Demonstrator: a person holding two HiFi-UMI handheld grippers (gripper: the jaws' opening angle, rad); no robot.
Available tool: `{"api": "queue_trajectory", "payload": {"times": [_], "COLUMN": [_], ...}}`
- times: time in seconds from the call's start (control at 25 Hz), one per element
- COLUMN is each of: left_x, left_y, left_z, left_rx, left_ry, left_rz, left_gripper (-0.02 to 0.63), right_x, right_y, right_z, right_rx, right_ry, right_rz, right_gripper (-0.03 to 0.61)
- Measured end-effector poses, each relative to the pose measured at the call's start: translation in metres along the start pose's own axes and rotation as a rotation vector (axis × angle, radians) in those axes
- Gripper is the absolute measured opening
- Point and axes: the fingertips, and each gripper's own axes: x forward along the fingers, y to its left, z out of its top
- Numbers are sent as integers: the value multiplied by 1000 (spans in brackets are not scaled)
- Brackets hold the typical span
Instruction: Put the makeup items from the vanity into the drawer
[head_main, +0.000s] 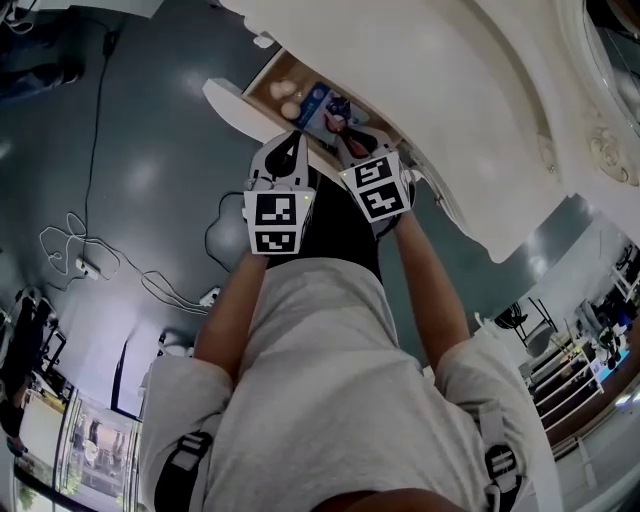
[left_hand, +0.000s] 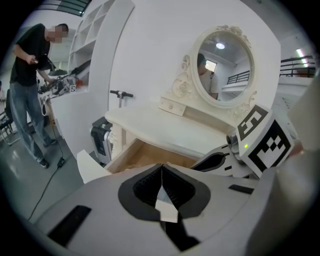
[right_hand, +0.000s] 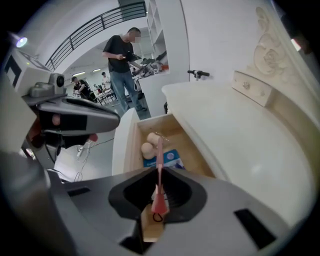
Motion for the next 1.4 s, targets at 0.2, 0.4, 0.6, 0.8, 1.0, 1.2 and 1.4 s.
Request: {"api": "queue_trajectory", "payload": {"times": [0.2,0.4,0.6,0.8,1.0,1.2,1.4], "left_x": [9,18,17,16,17,18,19], "left_y": [-2,-2,-2,-8,-12,-7,-9], "left_z": [-4,-5,-7,-14,-17,-17,-19], "left_rx": [35,38,38,34,25,18,21], "left_ry": [16,18,23,37,38,37,42], "left_rz": [-31,-43,-46,-63,-70,-58,-59], "left_gripper": [8,8,8,8,8,8,8], "right_x": [11,25,36,46,49,54,60], "right_y": [-9,-19,-28,-38,-40,-42,-44], "right_z": [-12,-21,-25,-29,-28,-32,-33], "right_rx": [23,59,50,15,32,49,62], "right_ry": [11,34,67,101,99,101,92], "right_rz": [-40,-65,-97,-149,-160,-169,-185], "right_gripper": [54,54,54,54,54,54,54]}}
